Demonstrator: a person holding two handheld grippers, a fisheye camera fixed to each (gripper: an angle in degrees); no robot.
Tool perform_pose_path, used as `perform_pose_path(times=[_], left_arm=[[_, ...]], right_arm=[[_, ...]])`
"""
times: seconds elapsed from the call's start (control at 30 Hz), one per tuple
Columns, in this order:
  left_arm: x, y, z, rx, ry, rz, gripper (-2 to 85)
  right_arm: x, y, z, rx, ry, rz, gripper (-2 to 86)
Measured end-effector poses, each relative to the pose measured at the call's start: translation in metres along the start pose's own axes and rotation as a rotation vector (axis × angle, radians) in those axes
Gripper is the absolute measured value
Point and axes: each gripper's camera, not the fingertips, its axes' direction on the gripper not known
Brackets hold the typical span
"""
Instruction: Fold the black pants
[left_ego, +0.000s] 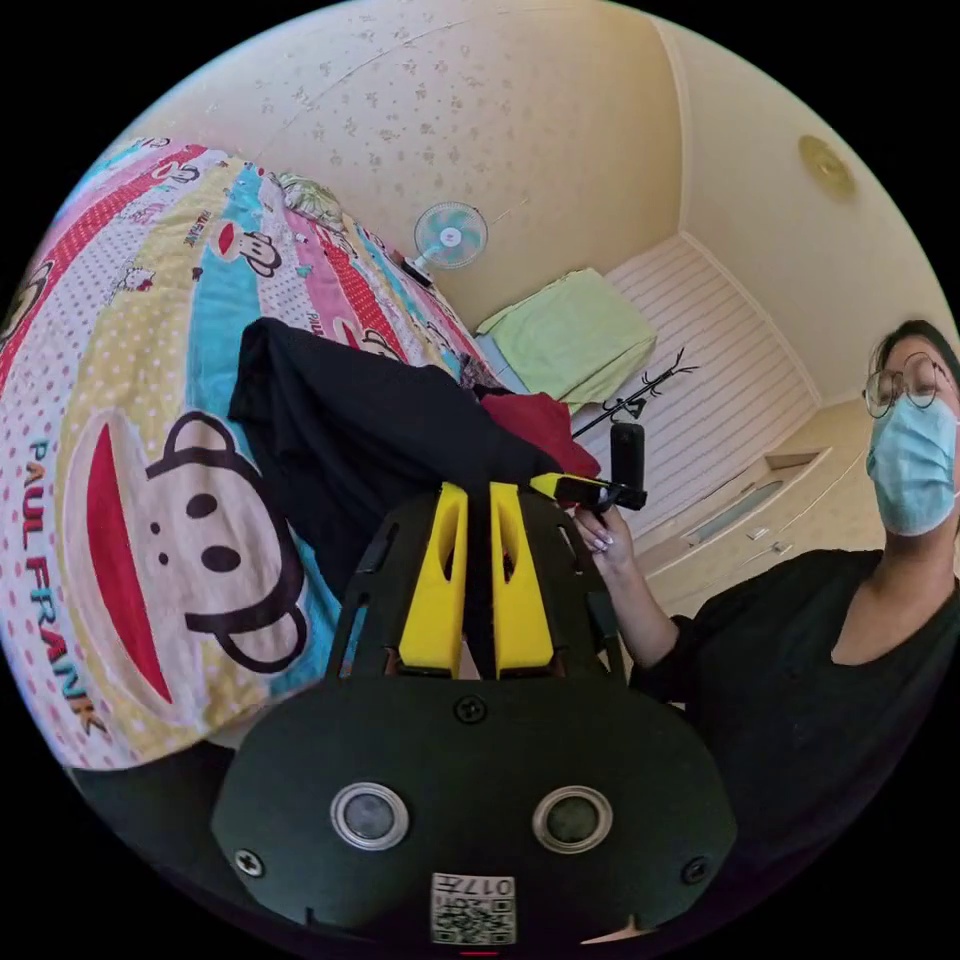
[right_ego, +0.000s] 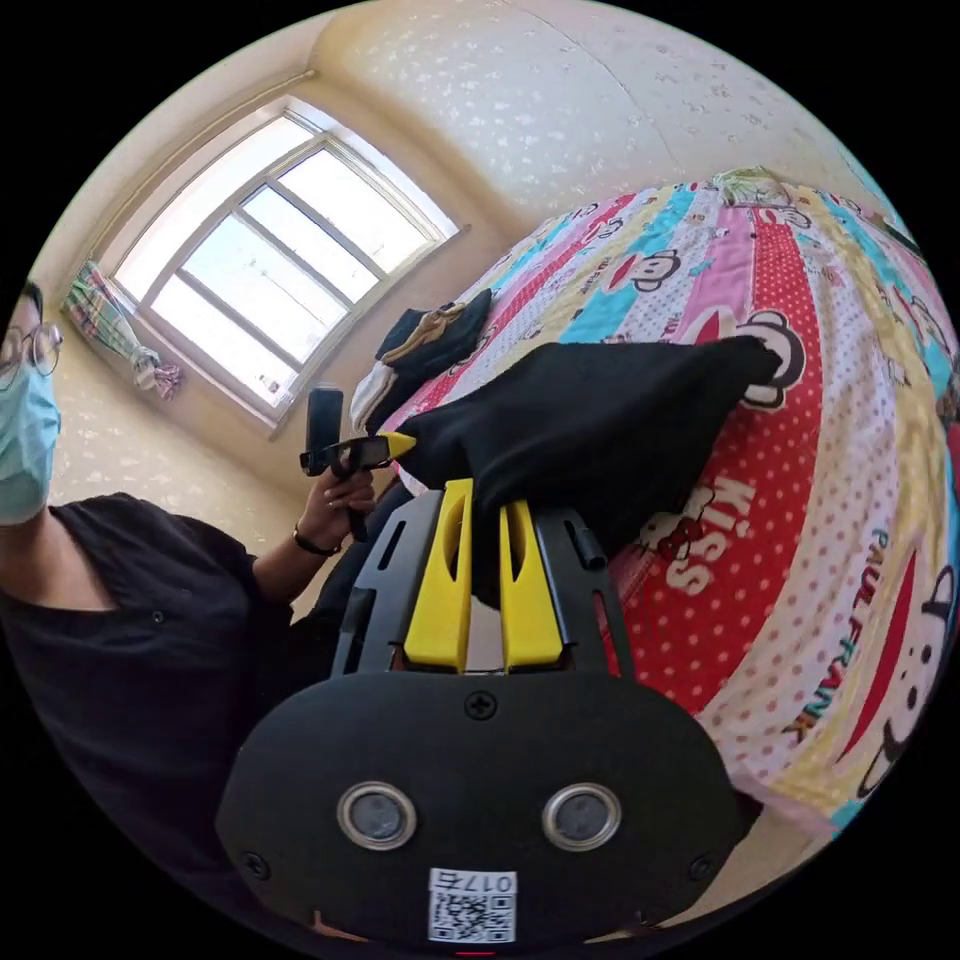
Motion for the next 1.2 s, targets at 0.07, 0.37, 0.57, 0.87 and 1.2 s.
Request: perform_pose_path(times=[0.07,0.37,0.57,0.87,1.2], left_arm=[[-0.019,0.017,0.010,-0.002,0.010,-0.102,4.6],[-0.068,-0.001,-0.035,0.031,-0.099,-0.280,13.6],[-0.142,-0.042,-0.022,0.030,0.052,-0.404,21.5],[-0.171,-0.039,0.023,0.000,-0.025,-0.413,22.7],[-0.176,-0.004,0.040,0.056,-0.086,-0.455,21.0]], right_arm=[[0.019,0.016,0.001,0.015,-0.032,0.076,2.4],[0.082,0.009,-0.081,-0.005,-0.198,0.287,9.2],[0.149,-0.016,-0.094,0.046,-0.301,0.333,17.9],[0.198,-0.009,-0.057,-0.027,-0.421,0.452,23.8],[0.196,-0.011,-0.025,-0.122,-0.475,0.456,22.0]])
